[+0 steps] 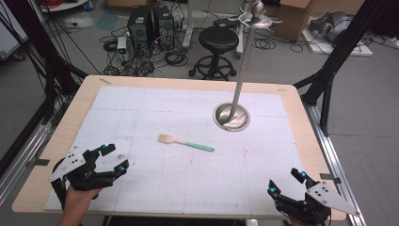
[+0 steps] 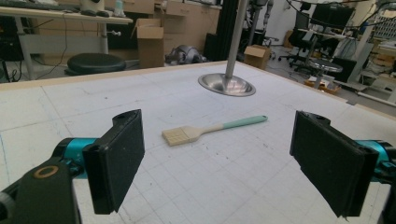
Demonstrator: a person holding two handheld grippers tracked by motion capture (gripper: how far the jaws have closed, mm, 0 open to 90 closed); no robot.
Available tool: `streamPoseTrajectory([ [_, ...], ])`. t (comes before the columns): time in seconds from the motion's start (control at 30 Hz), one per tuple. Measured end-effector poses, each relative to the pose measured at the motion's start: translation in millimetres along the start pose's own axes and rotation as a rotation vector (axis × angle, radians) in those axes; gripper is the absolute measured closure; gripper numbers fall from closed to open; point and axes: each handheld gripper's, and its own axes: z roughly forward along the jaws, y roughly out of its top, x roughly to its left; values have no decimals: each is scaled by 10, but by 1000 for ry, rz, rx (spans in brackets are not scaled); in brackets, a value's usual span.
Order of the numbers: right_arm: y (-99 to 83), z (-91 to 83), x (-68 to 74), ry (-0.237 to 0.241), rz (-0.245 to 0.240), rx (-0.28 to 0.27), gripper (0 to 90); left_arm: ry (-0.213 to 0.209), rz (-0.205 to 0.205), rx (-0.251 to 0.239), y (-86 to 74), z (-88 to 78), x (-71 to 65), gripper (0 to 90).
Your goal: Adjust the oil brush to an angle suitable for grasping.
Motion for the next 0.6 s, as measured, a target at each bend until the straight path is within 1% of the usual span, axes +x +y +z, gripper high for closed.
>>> streamPoseTrajectory([
  [0.2, -10, 1, -21, 4, 16, 2, 147, -1, -12, 1, -8, 11, 17, 182],
  [0.3, -9, 0, -36, 6, 18, -4, 147, -1, -8, 4, -8, 11, 17, 181],
  [0.33, -11, -2, -29, 11, 23, -6, 147, 17, 1, 14, -5, 21, 12, 170],
  [0.37, -11, -2, -29, 11, 23, -6, 147, 17, 1, 14, -5, 21, 12, 158],
  [0.43, -8, -4, -8, 12, 25, -4, 147, 59, -10, 28, 2, 40, 18, 157],
  [0.5, -4, -1, -4, 13, 20, -8, 147, 91, -19, 39, 17, 53, 41, 157],
  [0.53, 2, 3, 6, 14, 16, -3, 147, 93, -21, 55, 22, 62, 68, 166],
  [0.57, 2, 3, 6, 14, 16, -3, 147, 93, -21, 55, 22, 62, 68, 181],
  [0.6, 7, 14, 18, 16, 11, 3, 147, 98, 2, 94, 19, 96, 85, 208],
])
